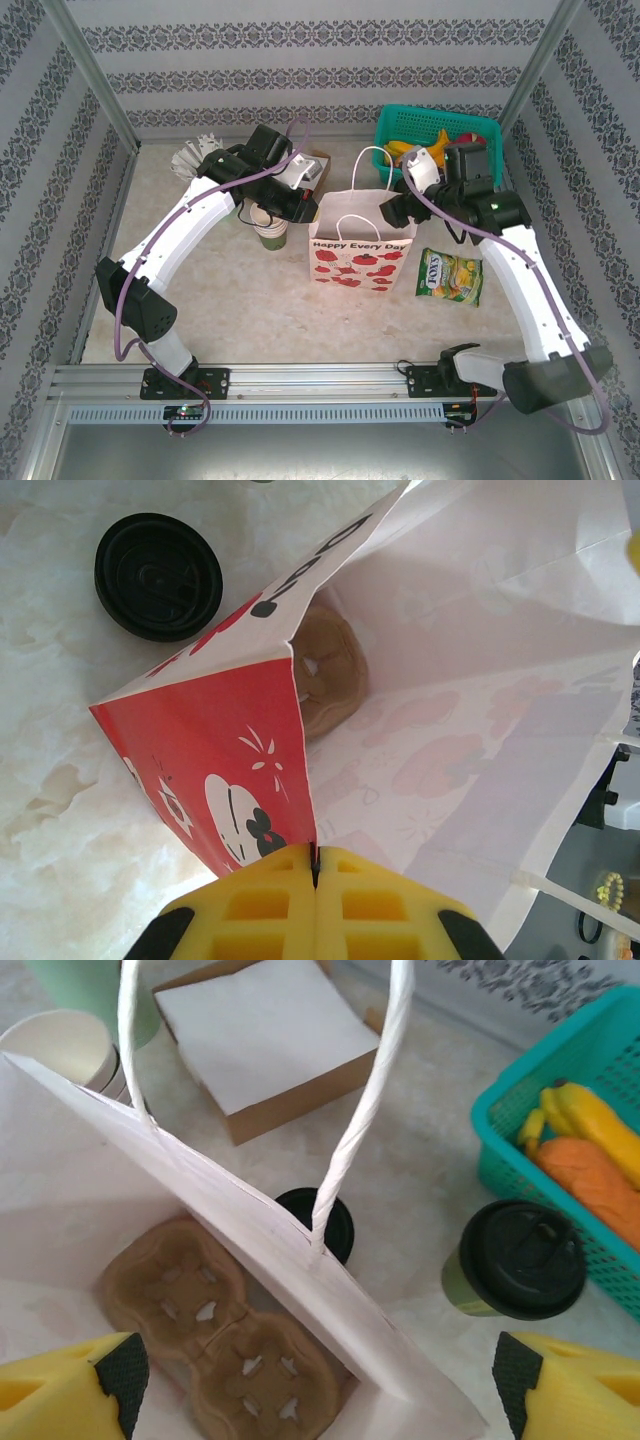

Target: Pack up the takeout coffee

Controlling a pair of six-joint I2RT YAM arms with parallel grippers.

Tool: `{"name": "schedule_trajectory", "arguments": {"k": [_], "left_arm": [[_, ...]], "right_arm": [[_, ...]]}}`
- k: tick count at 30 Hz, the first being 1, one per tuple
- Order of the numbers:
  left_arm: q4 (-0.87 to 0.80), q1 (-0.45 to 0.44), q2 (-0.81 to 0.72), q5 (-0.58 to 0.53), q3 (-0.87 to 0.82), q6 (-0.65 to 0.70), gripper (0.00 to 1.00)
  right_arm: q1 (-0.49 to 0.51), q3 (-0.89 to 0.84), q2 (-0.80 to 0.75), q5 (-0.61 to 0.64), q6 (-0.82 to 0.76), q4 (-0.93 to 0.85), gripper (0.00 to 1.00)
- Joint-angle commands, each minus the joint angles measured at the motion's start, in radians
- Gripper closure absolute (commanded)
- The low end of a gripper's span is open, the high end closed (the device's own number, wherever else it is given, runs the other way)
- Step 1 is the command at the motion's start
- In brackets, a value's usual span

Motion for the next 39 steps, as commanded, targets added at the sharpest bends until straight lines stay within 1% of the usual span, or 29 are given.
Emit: {"name": "schedule_trajectory", "arguments": {"k": [1, 4, 9, 11, 16, 18, 19, 23, 25, 28, 30, 31, 32, 35, 37, 39], "left_arm": [[-0.007, 0.014, 0.0, 0.028, -0.008, 0.015, 1.0], [-0.007, 0.014, 0.003, 0.031, -0.005, 0.013, 1.0], [-0.013, 0.014, 0.006, 0.027, 0.001, 0.01, 1.0], [-0.017, 0.014, 0.005, 0.021, 0.003, 0.01, 1.0], [-0.018, 0.014, 0.005, 0.019, 0.005, 0.006, 1.0], [-0.017, 0.014, 0.005, 0.02, 0.006, 0.006, 1.0], [-0.018, 0.013, 0.005, 0.023, 0.009, 0.006, 1.0], [-0.025, 0.014, -0.003, 0.03, 0.018, 0.021, 1.0], [-0.024, 0.015, -0.012, 0.037, 0.019, 0.027, 1.0], [-0.019, 0.023, -0.03, 0.071, 0.019, 0.036, 1.0], [-0.015, 0.025, -0.044, 0.107, 0.017, 0.047, 1.0], [-0.01, 0.025, -0.052, 0.113, 0.013, 0.047, 1.0], [-0.004, 0.026, -0.063, 0.116, 0.007, 0.047, 0.98], [0.01, 0.036, -0.089, 0.118, -0.007, 0.048, 0.95], [0.019, 0.051, -0.107, 0.12, -0.015, 0.045, 0.94], [0.052, 0.074, -0.138, 0.129, -0.036, 0.027, 0.86]], "right_arm": [[-0.038, 0.054, 0.055, -0.204, -0.166, -0.052, 0.12], [-0.042, 0.067, 0.112, -0.246, -0.249, -0.053, 0.13], [-0.042, 0.129, 0.209, -0.24, -0.336, -0.082, 0.13], [-0.042, 0.143, 0.234, -0.251, -0.411, -0.111, 0.12], [-0.043, 0.161, 0.271, -0.287, -0.486, -0.138, 0.14], [-0.04, 0.16, 0.276, -0.298, -0.501, -0.147, 0.23], [-0.038, 0.153, 0.276, -0.295, -0.501, -0.141, 0.3], [-0.03, 0.139, 0.266, -0.273, -0.511, -0.138, 0.51], [-0.028, 0.143, 0.255, -0.282, -0.502, -0.154, 0.62], [-0.026, 0.149, 0.227, -0.315, -0.414, -0.167, 0.8], [-0.017, 0.115, 0.189, -0.333, -0.296, -0.139, 0.85], [-0.004, 0.085, 0.161, -0.32, -0.246, -0.109, 0.88], [0.011, 0.043, 0.126, -0.295, -0.192, -0.068, 0.91], [0.047, -0.028, 0.037, -0.197, -0.037, 0.007, 0.99], [0.063, -0.031, -0.001, -0.154, 0.061, -0.003, 1.0], [0.087, -0.034, -0.046, -0.098, 0.15, -0.019, 1.0]]}}
